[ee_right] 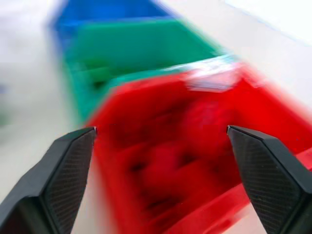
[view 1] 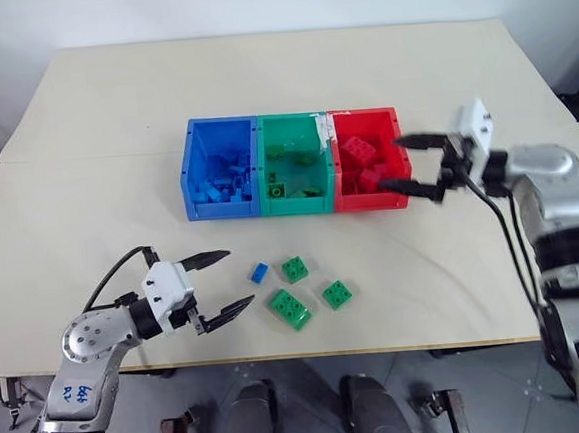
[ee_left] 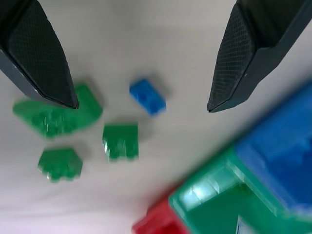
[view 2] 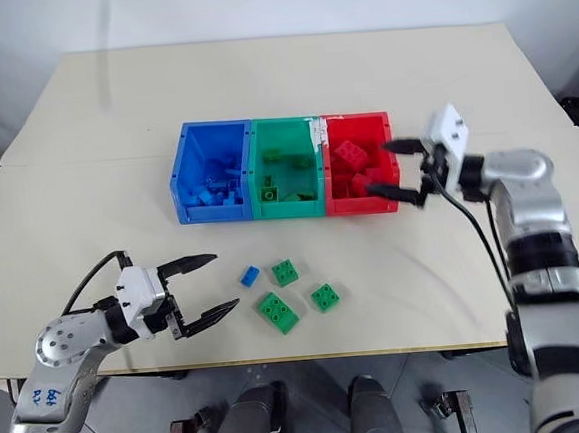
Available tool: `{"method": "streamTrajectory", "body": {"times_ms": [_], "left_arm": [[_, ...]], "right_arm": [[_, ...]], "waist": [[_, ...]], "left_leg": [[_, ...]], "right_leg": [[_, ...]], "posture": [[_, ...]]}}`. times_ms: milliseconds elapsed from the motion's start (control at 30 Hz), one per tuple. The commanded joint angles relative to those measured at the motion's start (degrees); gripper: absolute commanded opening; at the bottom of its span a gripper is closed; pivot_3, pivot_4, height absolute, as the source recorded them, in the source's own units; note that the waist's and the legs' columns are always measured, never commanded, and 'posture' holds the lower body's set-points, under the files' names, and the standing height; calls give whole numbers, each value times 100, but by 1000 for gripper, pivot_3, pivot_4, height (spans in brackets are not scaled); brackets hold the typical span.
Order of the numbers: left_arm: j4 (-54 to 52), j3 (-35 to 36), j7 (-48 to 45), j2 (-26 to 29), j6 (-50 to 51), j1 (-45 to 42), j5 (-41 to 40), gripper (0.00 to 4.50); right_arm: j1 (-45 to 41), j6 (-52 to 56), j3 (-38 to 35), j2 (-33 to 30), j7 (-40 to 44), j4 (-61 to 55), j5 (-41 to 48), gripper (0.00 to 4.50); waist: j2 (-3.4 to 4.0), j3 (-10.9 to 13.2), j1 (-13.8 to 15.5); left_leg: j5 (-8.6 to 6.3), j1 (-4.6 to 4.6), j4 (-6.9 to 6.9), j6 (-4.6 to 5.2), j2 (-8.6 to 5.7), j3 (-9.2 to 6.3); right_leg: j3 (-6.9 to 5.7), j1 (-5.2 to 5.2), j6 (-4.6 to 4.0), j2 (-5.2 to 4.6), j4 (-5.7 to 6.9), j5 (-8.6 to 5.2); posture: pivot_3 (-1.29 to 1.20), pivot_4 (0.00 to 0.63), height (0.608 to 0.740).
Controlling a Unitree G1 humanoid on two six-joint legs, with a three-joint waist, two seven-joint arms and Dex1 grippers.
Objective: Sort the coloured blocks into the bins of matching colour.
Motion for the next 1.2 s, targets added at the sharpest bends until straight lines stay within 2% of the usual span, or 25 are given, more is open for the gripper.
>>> {"method": "streamTrajectory", "body": {"times_ms": [33,133,233,333,433,700,833,1033,1200], "left_arm": [[-99,-158,-437,152,191,-96,-292,4500],[4,-267,-686,185,235,-322,-359,4500],[109,-361,-880,206,303,-505,-404,4500],[157,-353,-950,240,313,-550,-352,4500],[251,-231,-903,251,238,-499,-279,4500],[401,196,-718,336,-106,-56,-163,4500],[338,493,-595,386,-246,435,-140,4500],[-102,821,-418,397,-151,1067,-278,4500],[-331,819,-246,316,-135,1275,-255,4500]], "right_arm": [[1079,-286,-547,-387,430,-892,318,4493],[1952,-794,-960,-613,629,-856,285,4493],[2484,-1629,-1189,-936,1112,-350,116,4493],[2560,-1903,-1229,-1099,1367,35,125,4493],[2317,-2077,-1049,-989,1411,156,94,4493],[1481,-1217,212,-305,1478,-871,45,4493],[843,-883,1212,73,1588,-1116,-187,4493],[157,-1057,2310,582,1594,-730,-292,4493],[-250,-1583,2919,826,1594,-74,-518,4493]], "waist": [[0,0,18],[0,0,14],[0,1,-3],[0,1,-67],[1,0,-152],[1,0,-147],[-1,0,-122],[-1,0,-101],[-1,0,-123]], "left_leg": [[-1,0,1,0,0,2],[-1,4,5,1,0,21],[-3,19,17,6,7,39],[-5,35,18,12,17,48],[-2,43,18,10,26,50],[1,49,20,1,67,54],[-3,42,30,0,69,51],[-11,32,31,2,68,-1],[-20,31,31,8,69,0]], "right_leg": [[0,0,0,0,0,0],[0,0,1,-2,-3,0],[1,3,1,-1,-12,0],[3,8,3,4,-3,1],[5,9,2,8,7,1],[11,4,-2,12,13,3],[10,0,-2,8,11,3],[0,-4,-6,3,6,5],[-2,-5,-10,4,3,6]], "posture": [[0,150,740],[0,150,740],[0,150,740],[0,150,740],[0,150,740],[0,150,740],[0,150,740],[0,150,740],[0,150,740]]}}
